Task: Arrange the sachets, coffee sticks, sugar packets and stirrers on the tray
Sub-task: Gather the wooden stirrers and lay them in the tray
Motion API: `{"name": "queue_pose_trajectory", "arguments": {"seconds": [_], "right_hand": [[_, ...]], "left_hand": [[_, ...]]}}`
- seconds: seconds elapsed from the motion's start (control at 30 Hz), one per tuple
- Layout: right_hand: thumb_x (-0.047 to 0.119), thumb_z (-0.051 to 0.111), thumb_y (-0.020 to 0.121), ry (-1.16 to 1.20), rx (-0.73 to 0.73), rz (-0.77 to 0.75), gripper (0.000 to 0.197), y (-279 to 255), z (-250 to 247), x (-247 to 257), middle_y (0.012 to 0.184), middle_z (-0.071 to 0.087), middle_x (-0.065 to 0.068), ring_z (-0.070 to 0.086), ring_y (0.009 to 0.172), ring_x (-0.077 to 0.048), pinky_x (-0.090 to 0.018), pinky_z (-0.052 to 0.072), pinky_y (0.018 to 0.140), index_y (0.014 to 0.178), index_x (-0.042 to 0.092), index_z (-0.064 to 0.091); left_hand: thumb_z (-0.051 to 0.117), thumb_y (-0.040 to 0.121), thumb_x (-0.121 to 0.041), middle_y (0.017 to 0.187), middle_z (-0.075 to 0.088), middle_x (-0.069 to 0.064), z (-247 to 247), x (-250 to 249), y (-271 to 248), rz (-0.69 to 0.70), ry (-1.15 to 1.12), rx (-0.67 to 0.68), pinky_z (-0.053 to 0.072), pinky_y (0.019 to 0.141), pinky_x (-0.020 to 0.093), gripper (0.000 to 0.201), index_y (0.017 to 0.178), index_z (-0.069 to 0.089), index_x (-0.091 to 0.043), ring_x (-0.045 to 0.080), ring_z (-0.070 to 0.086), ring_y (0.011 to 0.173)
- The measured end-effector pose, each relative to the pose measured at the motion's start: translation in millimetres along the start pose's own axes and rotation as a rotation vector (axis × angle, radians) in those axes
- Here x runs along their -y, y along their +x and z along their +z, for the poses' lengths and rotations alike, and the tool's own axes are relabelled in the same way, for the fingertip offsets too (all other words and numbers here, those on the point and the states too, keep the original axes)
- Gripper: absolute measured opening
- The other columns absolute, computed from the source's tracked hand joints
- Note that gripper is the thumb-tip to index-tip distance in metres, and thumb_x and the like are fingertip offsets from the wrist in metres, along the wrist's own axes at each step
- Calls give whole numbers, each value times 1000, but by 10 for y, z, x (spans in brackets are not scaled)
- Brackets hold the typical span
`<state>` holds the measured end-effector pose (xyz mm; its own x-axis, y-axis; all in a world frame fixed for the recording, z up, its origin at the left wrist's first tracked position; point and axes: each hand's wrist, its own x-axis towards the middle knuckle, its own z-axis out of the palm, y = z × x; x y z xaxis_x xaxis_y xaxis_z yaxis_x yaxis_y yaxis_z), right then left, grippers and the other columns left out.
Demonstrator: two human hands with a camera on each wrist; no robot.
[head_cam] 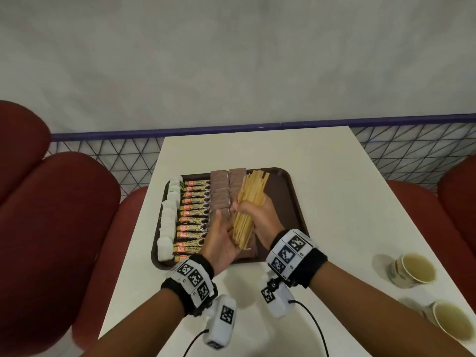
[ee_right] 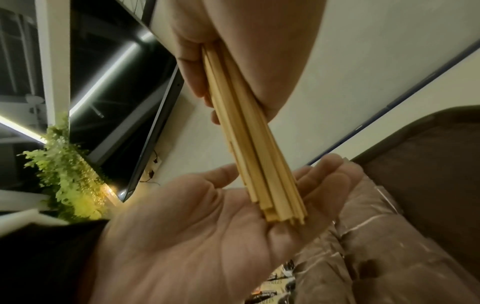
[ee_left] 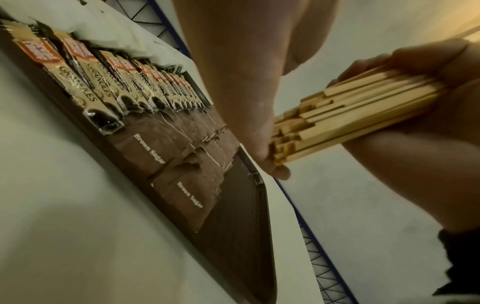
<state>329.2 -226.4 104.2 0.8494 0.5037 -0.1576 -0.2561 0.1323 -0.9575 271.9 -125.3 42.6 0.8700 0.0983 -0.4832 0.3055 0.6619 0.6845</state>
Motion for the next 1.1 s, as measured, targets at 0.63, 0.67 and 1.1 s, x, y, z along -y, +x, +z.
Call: {"name": "queue_pose_trajectory", "arguments": {"seconds": [0.63, 0.67, 1.1], "right_hand": [[2, 65, 82, 34, -7, -103, 20, 0, 18, -238, 69, 67, 10, 64, 73, -4, -24, 51, 76, 84, 22, 63], [1, 66, 81, 44, -12, -93, 20, 7, 8, -260, 69, 67, 10, 64, 73, -6, -27, 51, 78, 82, 21, 64], [4, 68, 79, -2, -27, 56, 34, 5, 27, -478, 91, 65, 1, 62, 93, -14, -29, 50, 88, 112, 6, 58]], "left_hand": [[23, 97, -50, 126, 61, 16, 28, 89, -47, -32, -114, 60, 40, 104, 47, 55, 125, 53, -13, 29, 56, 120], [23, 98, -49, 125, 61, 17, 24, 86, -41, -33, -121, 57, 39, 104, 47, 55, 124, 54, -12, 31, 54, 121], [26, 99, -38, 115, 68, 11, 63, 161, -65, -35, -149, 33, 59, 73, 33, 45, 126, 53, -16, 23, 65, 103]]}}
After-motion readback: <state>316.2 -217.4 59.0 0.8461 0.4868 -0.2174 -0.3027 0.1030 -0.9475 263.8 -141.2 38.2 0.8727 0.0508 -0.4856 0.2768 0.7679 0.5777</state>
